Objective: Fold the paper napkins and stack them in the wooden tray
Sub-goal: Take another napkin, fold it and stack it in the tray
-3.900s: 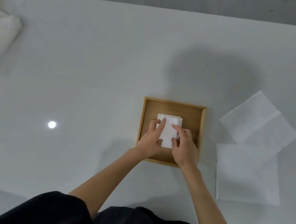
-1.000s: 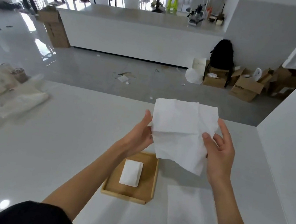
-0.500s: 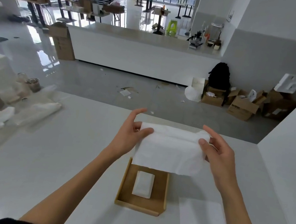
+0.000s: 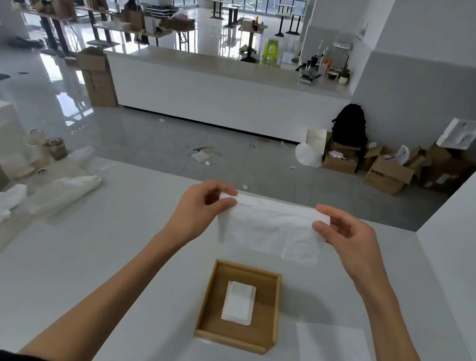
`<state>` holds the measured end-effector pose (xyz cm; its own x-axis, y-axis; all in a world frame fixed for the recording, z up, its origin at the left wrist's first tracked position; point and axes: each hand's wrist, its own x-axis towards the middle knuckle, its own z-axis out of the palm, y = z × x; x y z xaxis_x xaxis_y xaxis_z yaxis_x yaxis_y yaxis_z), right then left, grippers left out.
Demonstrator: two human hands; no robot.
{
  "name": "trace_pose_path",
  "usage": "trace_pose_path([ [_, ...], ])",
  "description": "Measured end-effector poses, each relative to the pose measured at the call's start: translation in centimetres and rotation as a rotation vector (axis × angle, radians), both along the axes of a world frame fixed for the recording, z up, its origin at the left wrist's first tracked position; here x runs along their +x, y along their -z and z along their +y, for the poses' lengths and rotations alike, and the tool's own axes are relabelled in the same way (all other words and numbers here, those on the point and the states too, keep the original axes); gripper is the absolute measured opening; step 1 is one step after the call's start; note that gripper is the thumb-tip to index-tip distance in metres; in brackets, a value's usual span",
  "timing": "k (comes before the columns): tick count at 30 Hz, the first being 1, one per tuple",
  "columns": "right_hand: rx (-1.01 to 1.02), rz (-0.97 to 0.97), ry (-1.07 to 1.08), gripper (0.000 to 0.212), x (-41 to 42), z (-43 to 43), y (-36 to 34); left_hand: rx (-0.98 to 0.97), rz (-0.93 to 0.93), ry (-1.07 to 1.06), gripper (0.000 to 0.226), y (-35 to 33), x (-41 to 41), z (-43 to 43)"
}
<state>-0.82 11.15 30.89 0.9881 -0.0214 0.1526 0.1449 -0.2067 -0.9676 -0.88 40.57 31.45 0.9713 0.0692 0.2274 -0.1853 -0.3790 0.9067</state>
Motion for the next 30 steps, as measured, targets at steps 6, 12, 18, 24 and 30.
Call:
trace_pose_path([
  [6, -0.103, -0.060, 0.025, 0.029, 0.4, -0.6, -0.4, 0.052, 0.042, 0.085, 0.024, -1.2, 0.6, 0.0],
  [12, -0.132, -0.050, 0.055, 0.018, 0.6, -1.3, -0.2, 0.132, 0.017, 0.003, 0.011, -1.0, 1.2, -1.0],
  [18, -0.207, -0.091, 0.099, 0.009, 0.8, -1.4, -0.4, 0.227, -0.011, -0.067, 0.006, -0.9, 1.5, -1.5],
  [24, -0.420, -0.261, 0.107, 0.007, 1.1, -1.2, -1.7, 0.379, 0.013, -0.086, 0.010, -1.5, 1.8, -0.8],
  [30, -0.703, -0.286, -0.283, 0.013, 1.7, 0.8, -6.2, 0.409, 0.142, 0.279, 0.063, -1.0, 0.4, -3.1],
])
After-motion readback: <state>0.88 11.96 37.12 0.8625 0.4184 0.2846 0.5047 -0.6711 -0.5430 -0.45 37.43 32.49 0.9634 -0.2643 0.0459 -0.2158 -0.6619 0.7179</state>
